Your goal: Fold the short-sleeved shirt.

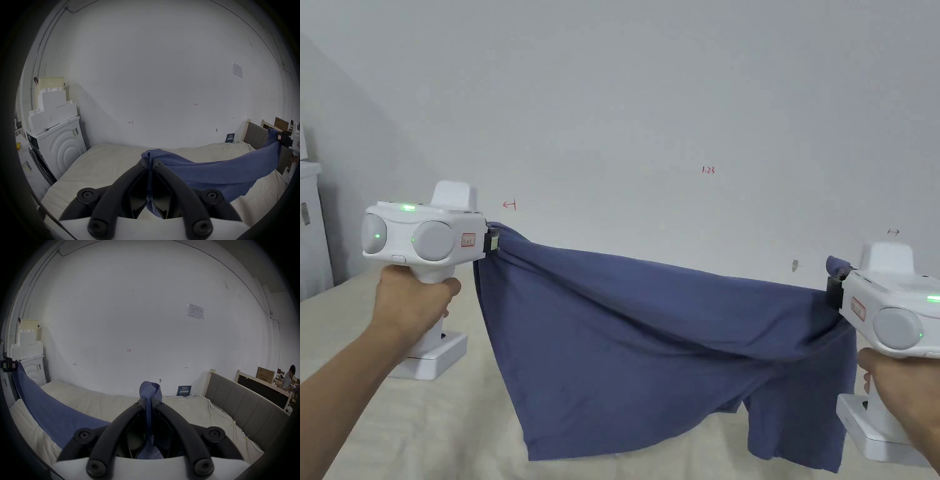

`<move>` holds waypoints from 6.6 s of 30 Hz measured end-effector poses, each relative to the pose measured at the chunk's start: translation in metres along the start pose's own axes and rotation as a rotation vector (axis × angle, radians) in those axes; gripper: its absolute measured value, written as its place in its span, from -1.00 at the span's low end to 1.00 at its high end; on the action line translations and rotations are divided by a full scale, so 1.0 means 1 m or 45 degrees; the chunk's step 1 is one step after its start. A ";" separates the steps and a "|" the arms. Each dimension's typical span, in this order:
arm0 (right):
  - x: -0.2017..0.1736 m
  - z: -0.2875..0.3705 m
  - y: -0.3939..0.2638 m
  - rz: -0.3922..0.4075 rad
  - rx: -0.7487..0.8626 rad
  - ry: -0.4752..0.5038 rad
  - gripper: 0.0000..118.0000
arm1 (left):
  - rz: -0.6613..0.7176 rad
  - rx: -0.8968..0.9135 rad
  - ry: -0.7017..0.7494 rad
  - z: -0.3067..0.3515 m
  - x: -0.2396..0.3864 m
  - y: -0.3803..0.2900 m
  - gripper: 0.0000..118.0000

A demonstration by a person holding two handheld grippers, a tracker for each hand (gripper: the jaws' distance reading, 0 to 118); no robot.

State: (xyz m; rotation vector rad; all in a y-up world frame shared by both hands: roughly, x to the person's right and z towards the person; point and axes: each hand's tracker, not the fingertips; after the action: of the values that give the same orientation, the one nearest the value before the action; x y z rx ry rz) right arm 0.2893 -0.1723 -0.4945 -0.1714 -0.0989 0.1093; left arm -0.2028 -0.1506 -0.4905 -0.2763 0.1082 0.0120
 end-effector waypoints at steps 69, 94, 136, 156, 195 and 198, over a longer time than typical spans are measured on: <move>-0.007 0.233 -0.293 -0.124 -0.299 0.006 -0.44 | 0.040 -0.206 -0.051 0.210 -0.015 -0.333 -0.47; -0.038 0.260 -0.292 -0.092 -0.188 0.074 -1.00 | 0.170 -0.227 -0.052 0.227 -0.011 -0.335 -1.00; -0.059 0.139 -0.313 -0.037 -0.453 0.125 -1.00 | -0.125 -0.934 -0.094 -0.145 0.088 -0.291 0.44; 0.003 0.122 -0.313 -0.132 -0.549 0.007 -0.95 | -0.159 -0.700 -0.170 -0.099 0.089 -0.276 -1.00; 0.070 0.003 -0.320 -0.069 -0.889 0.061 -0.99 | -0.156 -0.619 -0.163 -0.091 0.022 -0.307 -1.00; 0.081 0.013 -0.315 -0.154 -0.834 0.086 -0.99 | -0.140 -0.593 -0.160 -0.092 0.016 -0.299 -1.00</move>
State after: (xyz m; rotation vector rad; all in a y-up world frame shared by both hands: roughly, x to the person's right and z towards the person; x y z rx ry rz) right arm 0.3995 -0.4697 -0.4196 -0.8209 -0.0749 -0.0540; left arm -0.1886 -0.4638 -0.4993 -0.7448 -0.0371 -0.0553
